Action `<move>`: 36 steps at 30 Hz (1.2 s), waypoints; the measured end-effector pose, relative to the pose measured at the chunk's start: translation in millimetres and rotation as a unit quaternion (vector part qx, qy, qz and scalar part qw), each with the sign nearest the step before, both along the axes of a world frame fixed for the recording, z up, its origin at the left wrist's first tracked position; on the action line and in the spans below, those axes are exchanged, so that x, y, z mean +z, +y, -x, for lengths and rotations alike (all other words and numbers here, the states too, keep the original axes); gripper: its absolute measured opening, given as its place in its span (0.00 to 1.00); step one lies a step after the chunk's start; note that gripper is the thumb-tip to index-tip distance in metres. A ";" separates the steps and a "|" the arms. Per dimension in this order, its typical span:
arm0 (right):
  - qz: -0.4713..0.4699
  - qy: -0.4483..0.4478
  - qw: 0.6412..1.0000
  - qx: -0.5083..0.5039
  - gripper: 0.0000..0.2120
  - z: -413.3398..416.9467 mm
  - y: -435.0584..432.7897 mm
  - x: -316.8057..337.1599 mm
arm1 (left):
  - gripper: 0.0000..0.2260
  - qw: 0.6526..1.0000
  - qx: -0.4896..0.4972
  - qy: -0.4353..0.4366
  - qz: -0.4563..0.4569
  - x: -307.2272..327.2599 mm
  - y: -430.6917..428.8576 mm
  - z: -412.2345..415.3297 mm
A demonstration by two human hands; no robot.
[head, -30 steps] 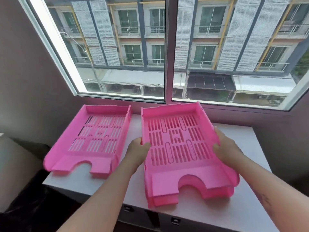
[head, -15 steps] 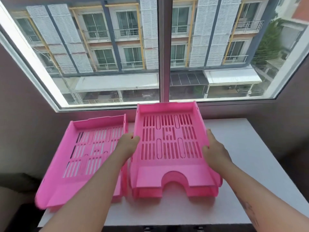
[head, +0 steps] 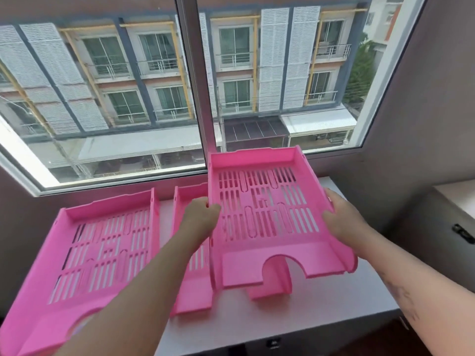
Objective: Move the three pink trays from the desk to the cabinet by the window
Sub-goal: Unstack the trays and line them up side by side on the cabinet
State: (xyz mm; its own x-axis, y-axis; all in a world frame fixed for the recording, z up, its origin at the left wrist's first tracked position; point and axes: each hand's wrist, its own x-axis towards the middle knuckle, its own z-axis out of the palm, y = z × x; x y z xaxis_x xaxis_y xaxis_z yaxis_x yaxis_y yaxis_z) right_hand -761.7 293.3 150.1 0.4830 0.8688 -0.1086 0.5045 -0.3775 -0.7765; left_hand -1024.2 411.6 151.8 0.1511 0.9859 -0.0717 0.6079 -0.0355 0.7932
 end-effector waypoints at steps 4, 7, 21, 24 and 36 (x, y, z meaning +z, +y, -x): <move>-0.006 0.007 1.000 -0.005 0.25 -58.3 -17.9 2.3 | 0.12 1.000 -0.016 -0.006 0.010 1.3 -22.1 -57.8; 0.000 0.010 1.000 -0.001 0.25 -100.9 -30.6 3.2 | 0.12 1.000 -0.007 -0.020 0.023 0.2 -36.9 -100.3; -0.003 0.123 0.992 -0.013 0.26 -147.0 -45.5 -39.9 | 0.17 0.990 0.051 0.126 -0.046 -35.3 -73.5 -147.7; 0.010 0.121 0.993 -0.009 0.27 -145.8 -43.6 -51.1 | 0.25 0.994 0.038 0.090 0.039 -46.1 -83.1 -137.9; 0.129 -0.283 0.908 0.281 0.31 -88.0 -40.5 -94.4 | 0.35 0.999 -0.033 0.016 0.015 -90.6 -133.9 -125.6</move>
